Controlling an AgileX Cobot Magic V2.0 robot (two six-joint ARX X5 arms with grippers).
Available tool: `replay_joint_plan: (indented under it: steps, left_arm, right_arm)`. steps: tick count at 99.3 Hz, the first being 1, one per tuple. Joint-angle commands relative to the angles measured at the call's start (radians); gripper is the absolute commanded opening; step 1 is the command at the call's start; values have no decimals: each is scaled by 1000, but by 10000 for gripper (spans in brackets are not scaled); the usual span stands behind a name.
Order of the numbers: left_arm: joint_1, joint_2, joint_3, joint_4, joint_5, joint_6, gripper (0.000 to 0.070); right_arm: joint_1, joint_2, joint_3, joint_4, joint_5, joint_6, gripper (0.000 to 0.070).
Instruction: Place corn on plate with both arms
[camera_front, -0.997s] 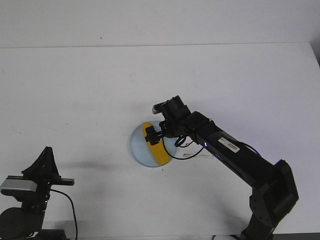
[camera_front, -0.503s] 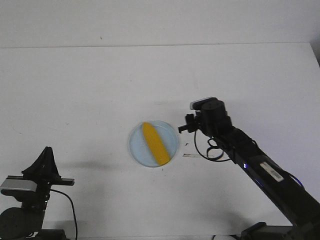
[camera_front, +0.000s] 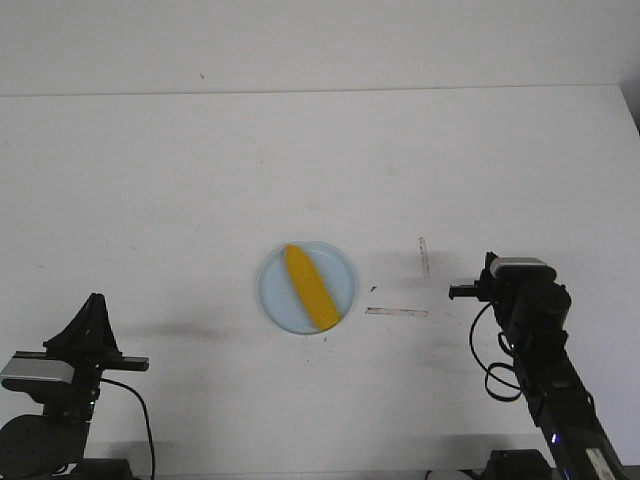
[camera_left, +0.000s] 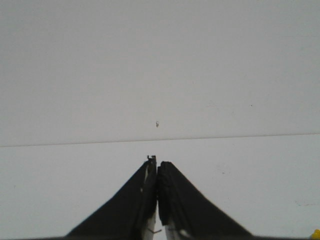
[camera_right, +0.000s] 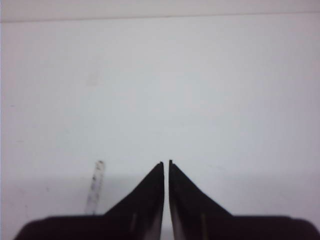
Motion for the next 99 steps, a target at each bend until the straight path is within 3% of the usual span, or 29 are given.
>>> replay_joint_plan:
  steps: [1, 51, 99]
  left_arm:
    - [1, -2, 9, 11, -3, 6, 1]
    - [1, -2, 9, 11, -3, 6, 1]
    - [1, -2, 9, 11, -3, 6, 1]
  right_arm:
    - [2, -77, -31, 10, -3, -11, 15]
    - [14, -632, -106, -179, -3, -6, 15]
    - [14, -749, -105, -176, -3, -7, 15]
